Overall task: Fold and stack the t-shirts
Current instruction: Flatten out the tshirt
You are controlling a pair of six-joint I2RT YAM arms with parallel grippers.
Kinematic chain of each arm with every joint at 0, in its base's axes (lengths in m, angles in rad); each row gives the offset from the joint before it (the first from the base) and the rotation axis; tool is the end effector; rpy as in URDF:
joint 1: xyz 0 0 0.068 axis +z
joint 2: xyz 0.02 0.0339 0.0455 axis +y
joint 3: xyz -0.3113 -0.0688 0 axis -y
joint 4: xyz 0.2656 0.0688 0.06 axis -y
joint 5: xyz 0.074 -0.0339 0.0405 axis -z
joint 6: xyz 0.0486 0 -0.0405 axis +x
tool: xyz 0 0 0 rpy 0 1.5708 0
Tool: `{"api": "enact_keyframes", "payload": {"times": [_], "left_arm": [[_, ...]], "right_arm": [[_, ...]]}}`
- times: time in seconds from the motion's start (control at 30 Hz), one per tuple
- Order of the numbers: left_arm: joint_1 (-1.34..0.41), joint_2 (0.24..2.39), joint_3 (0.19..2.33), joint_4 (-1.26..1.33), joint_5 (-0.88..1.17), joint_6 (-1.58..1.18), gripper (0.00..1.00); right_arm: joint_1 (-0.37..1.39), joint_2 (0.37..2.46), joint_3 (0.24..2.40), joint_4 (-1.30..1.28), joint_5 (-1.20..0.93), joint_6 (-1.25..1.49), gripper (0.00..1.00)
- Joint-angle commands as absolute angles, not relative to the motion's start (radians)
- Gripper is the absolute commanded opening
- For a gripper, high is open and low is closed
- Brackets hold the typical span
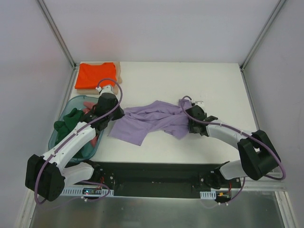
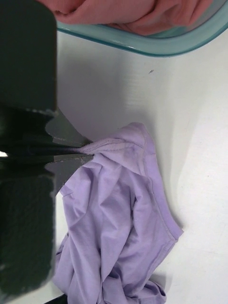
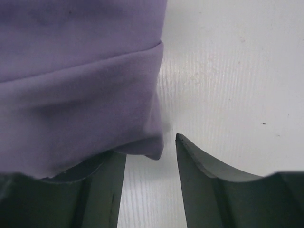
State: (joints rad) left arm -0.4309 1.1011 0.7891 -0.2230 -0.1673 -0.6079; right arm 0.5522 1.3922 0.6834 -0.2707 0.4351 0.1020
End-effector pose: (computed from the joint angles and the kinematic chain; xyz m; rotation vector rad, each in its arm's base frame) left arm 0.2352 -0.0992 0.3045 -0.2892 2.1098 -0.4468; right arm 0.2416 0.1248 0.1945 -0.3839 2.4114 -0.2716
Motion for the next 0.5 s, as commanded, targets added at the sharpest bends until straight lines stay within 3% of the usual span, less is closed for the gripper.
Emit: {"api": "enact_keyframes", "payload": {"times": [0.0, 0.07, 0.23, 0.33, 0.47], "left_arm": [[-0.42, 1.071, 0.801, -0.216, -0.206, -0.586, 0.0], [-0.417, 1.071, 0.805, -0.218, -0.21, -0.584, 0.0], [-0.411, 1.06, 0.827, -0.229, -0.233, -0.581, 0.0], [-0.41, 1.043, 0.847, -0.248, -0.261, -0.581, 0.0], [-0.408, 1.003, 0.896, -0.267, -0.288, -0.578, 0.0]], "right_arm": [[0.523, 1.445, 0.747, -0.183, 0.465, 0.089, 0.41], [0.509, 1.471, 0.758, -0.183, 0.45, 0.087, 0.26], [0.5, 1.444, 0.764, -0.204, 0.44, 0.069, 0.06], [0.499, 1.378, 0.756, -0.244, 0.468, 0.069, 0.01], [0.499, 1.237, 0.788, -0.369, 0.514, 0.057, 0.01]]}}
